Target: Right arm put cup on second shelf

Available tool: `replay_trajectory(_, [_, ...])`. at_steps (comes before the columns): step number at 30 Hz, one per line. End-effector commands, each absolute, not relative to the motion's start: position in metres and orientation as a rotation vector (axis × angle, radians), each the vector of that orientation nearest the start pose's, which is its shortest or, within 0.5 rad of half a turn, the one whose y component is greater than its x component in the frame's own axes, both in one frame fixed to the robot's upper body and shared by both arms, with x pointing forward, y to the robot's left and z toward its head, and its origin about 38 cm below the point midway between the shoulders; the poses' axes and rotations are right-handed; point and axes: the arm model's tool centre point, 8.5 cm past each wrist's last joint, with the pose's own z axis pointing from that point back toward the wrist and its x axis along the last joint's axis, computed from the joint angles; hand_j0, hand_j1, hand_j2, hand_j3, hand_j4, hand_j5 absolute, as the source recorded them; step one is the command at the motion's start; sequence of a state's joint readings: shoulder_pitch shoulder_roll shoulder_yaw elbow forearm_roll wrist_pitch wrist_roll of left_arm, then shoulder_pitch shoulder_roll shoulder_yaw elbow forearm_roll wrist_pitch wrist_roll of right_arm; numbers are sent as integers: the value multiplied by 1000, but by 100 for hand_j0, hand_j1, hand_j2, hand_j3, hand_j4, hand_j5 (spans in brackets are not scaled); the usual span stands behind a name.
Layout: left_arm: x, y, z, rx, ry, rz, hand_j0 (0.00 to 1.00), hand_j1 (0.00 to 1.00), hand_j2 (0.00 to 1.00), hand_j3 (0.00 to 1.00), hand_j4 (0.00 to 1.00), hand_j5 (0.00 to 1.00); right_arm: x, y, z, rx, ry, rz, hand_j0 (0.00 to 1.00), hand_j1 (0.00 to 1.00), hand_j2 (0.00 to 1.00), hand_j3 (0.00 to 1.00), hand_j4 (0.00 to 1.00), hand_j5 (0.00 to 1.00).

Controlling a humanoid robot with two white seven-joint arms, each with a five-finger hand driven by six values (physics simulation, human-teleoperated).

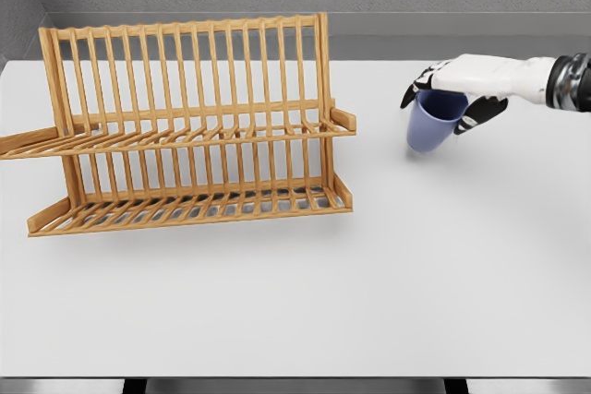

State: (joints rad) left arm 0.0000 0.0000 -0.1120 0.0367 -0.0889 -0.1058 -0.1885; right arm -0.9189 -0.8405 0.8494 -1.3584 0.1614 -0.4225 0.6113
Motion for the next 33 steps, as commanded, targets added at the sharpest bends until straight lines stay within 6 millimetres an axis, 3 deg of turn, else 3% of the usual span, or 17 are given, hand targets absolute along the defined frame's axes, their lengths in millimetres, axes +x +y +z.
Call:
replay_trajectory(1, [-5, 255, -261, -111, -40, -208, 100, 100, 100, 100, 100, 100, 473, -298, 264, -351, -1325, 1979, 71, 71, 71, 71, 71, 71])
replay_trajectory(2, [-5, 255, -261, -111, -40, -208, 100, 100, 100, 100, 100, 100, 473, -299, 267, -358, -1334, 1974, 67, 67, 67, 67, 67, 67])
replay_trajectory(26, [-5, 255, -261, -111, -40, -208, 100, 100, 100, 100, 100, 100, 443, -289, 352, -523, -1542, 2026, 69, 69, 69, 69, 69, 69])
replay_trajectory(33, [-5, 255, -261, -111, -40, -208, 100, 100, 100, 100, 100, 100, 424, -266, 369, -535, -1623, 2096, 69, 69, 69, 69, 69, 69])
